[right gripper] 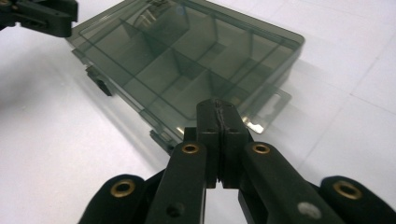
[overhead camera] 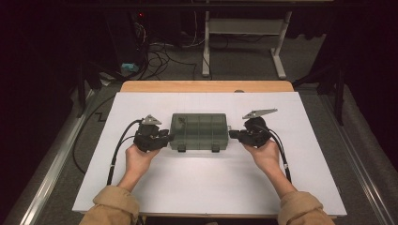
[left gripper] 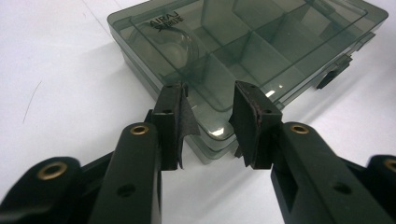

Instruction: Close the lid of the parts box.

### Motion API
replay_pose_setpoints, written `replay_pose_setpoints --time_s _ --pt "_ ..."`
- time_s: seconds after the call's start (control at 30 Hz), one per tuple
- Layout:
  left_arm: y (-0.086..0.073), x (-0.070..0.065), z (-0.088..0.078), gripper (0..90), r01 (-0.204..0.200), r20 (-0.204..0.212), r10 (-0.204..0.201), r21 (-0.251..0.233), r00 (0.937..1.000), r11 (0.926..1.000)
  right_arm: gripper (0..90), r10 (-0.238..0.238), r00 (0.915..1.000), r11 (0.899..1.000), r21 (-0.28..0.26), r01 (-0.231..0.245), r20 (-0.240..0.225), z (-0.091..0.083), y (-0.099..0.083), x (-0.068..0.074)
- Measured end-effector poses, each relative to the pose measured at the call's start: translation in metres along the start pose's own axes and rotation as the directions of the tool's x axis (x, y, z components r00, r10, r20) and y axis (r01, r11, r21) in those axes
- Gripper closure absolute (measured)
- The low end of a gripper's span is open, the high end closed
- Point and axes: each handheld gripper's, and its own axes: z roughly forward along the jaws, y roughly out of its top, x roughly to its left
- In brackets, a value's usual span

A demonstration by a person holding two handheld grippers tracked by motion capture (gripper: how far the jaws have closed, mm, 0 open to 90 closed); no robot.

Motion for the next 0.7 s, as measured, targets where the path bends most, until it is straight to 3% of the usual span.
replay_pose_setpoints --time_s 0.27,0.7 --pt "-0.001 -0.002 0.004 66.7 -0.028 -0.011 0.028 0.023 0.9995 0.9993 90.0 -0.026 0.9996 0.999 0.020 0.027 -0.007 0.010 0.000 0.008" --pt "-0.005 0.000 0.006 68.0 -0.019 -0.007 0.019 0.007 0.9998 0.9998 90.0 -0.043 0.9990 0.998 0.045 0.042 0.016 0.020 -0.002 0.009"
